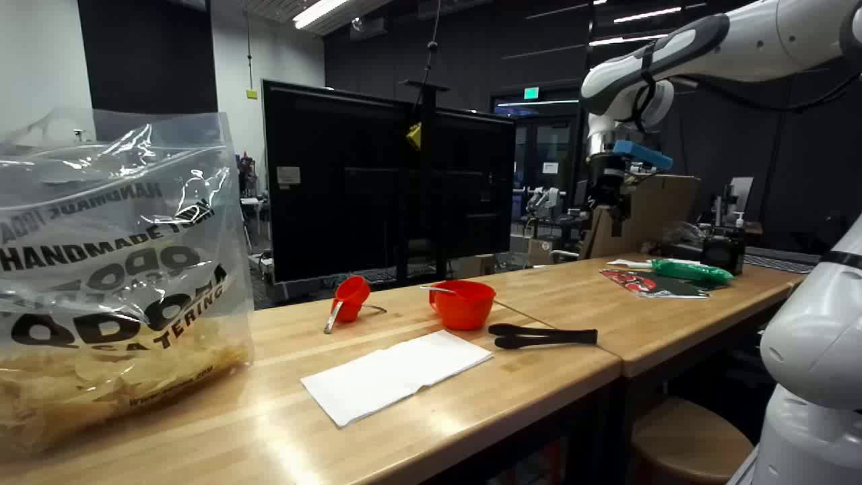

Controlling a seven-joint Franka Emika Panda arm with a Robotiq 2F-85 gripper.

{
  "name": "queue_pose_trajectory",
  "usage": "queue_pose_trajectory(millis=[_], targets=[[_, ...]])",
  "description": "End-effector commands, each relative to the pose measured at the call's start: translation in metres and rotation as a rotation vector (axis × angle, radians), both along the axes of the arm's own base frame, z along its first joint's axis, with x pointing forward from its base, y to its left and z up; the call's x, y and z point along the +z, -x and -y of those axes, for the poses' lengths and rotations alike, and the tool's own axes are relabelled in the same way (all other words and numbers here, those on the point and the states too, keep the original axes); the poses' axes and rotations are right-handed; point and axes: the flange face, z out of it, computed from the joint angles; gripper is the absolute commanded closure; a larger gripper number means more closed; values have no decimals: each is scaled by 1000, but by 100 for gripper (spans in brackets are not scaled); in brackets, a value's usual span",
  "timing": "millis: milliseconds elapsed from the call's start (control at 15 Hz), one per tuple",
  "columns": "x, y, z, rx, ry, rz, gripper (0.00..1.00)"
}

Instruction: Move the black tongs to the right

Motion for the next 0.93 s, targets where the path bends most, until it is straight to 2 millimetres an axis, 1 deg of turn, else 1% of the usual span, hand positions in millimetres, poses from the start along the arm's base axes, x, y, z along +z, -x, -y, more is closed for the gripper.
queue_pose_trajectory(millis=[0, 200, 400, 600, 867], targets=[[0, 0, 0, 0, 0, -1, 0], [-4, 1, -4, 21, 18, -42, 0], [-9, 5, 2, 13, 50, -103, 0], [-14, 12, 13, -25, 32, -102, 0], [-13, 29, 35, -79, -18, -71, 0]])
